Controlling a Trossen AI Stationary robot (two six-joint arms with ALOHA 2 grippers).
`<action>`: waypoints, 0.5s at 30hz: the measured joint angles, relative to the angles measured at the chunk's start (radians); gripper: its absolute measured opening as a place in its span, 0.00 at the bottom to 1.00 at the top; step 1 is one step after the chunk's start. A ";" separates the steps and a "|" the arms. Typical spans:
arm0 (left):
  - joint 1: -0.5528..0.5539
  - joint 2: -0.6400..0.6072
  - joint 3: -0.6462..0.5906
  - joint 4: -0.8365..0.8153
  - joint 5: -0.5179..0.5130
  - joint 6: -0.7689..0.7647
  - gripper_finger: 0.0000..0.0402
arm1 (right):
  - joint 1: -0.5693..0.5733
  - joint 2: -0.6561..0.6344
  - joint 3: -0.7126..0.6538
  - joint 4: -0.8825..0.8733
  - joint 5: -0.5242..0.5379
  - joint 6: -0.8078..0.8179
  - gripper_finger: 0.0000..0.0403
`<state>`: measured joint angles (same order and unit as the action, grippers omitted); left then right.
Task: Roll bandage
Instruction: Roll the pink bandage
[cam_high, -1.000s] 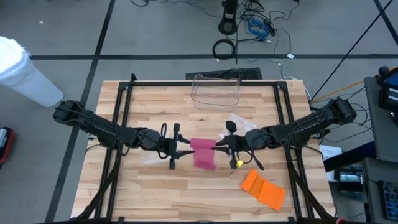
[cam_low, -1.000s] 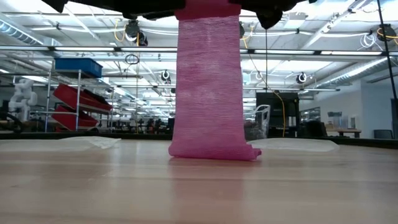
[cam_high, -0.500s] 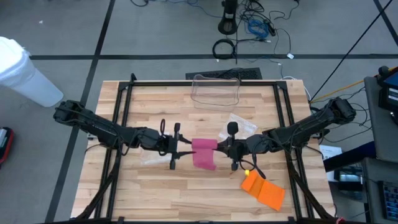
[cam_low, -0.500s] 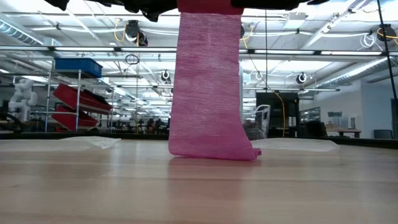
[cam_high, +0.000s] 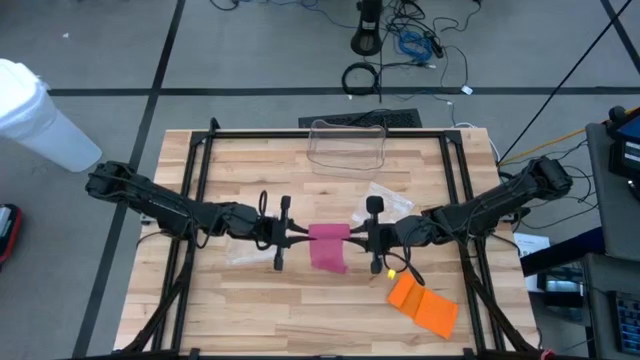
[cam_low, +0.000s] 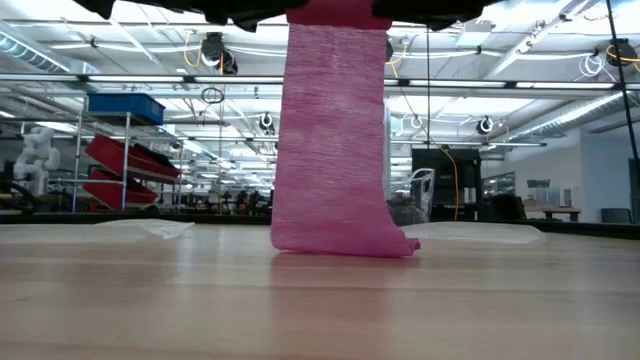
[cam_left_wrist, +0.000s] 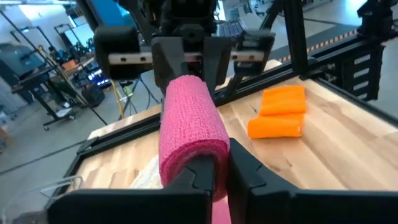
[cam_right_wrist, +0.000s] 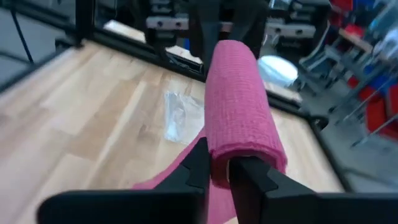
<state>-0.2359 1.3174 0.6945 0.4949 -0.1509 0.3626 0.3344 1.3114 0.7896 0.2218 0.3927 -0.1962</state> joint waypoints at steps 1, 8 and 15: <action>0.000 0.000 0.001 -0.003 -0.002 0.015 0.04 | 0.000 -0.003 0.000 0.000 -0.006 0.038 0.12; -0.005 -0.002 0.002 -0.026 -0.001 0.116 0.05 | -0.032 -0.019 -0.001 0.006 -0.173 0.252 0.21; -0.036 -0.002 0.002 -0.031 -0.059 0.203 0.05 | -0.072 -0.020 -0.002 0.049 -0.270 0.394 0.25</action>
<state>-0.2720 1.3149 0.6960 0.4640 -0.2097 0.5657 0.2628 1.2919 0.7876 0.2712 0.1230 0.1982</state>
